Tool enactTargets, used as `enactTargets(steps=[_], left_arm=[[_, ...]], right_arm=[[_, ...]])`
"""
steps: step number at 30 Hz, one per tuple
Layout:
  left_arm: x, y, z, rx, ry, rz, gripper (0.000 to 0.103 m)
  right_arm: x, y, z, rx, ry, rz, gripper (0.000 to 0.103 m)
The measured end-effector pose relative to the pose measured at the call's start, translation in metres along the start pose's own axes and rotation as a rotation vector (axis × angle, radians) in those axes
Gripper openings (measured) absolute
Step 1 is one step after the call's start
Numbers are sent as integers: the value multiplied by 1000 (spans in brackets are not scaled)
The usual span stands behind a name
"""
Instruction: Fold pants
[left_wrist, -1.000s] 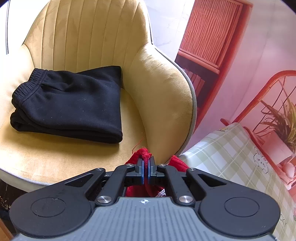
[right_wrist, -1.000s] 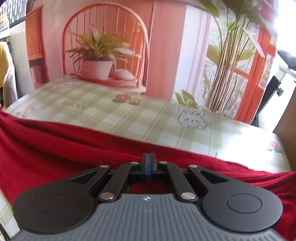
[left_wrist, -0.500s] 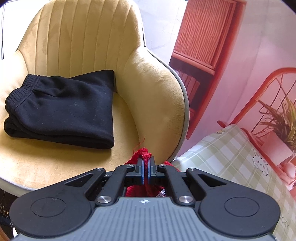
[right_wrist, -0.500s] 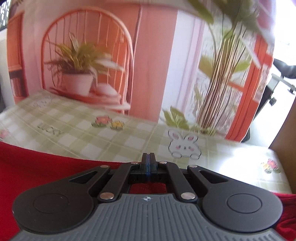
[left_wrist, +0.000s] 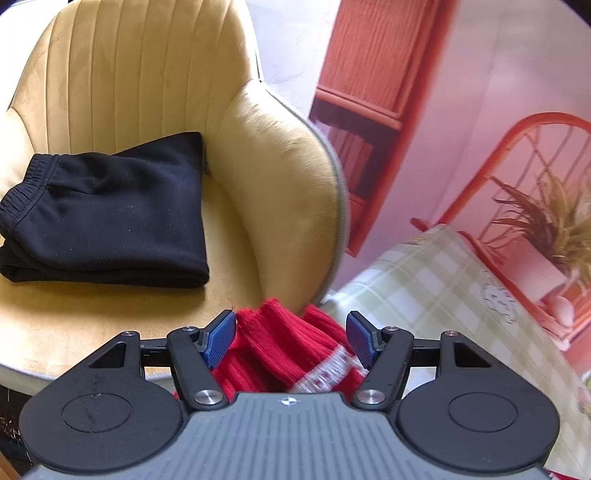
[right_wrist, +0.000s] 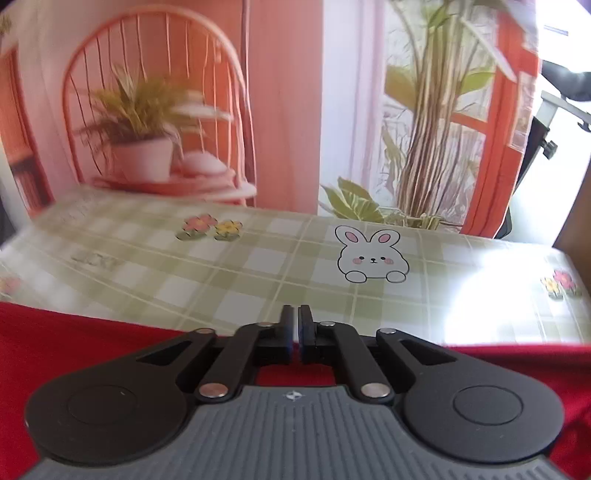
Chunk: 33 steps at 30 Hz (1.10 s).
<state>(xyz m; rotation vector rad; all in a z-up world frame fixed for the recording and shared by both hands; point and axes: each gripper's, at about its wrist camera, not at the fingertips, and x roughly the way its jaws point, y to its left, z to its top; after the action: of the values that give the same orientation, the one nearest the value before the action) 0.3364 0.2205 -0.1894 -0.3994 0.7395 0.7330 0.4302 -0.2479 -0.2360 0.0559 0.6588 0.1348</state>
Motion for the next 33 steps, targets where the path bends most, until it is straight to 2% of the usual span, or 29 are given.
enactTargets(steps=[4, 8, 11, 14, 18, 22, 25, 28, 33], left_arm=[[-29, -22, -11, 58, -15, -41, 67], [-54, -59, -35, 133, -19, -140, 67], [-61, -91, -61, 203, 16, -205, 67], [-59, -114, -87, 246, 67, -230, 66], [-54, -137, -115, 294, 88, -220, 63], [-46, -148, -131, 297, 129, -192, 62], [-45, -154, -143, 284, 153, -165, 62], [-49, -163, -150, 299, 146, -149, 62], [-51, -171, -151, 316, 143, -118, 63]], right_arm=[[-37, -23, -16, 62, -36, 24, 6], [-68, -55, -34, 104, -38, -7, 6], [-86, -78, -46, 102, -23, -56, 11], [-98, -107, -55, 128, -22, -111, 12], [-108, -146, -56, 167, -39, -192, 17], [-98, -179, -50, 186, -31, -250, 25], [-80, -198, -48, 211, 14, -280, 25], [-64, -216, -48, 245, 53, -311, 25], [-52, -241, -45, 309, 45, -320, 23]])
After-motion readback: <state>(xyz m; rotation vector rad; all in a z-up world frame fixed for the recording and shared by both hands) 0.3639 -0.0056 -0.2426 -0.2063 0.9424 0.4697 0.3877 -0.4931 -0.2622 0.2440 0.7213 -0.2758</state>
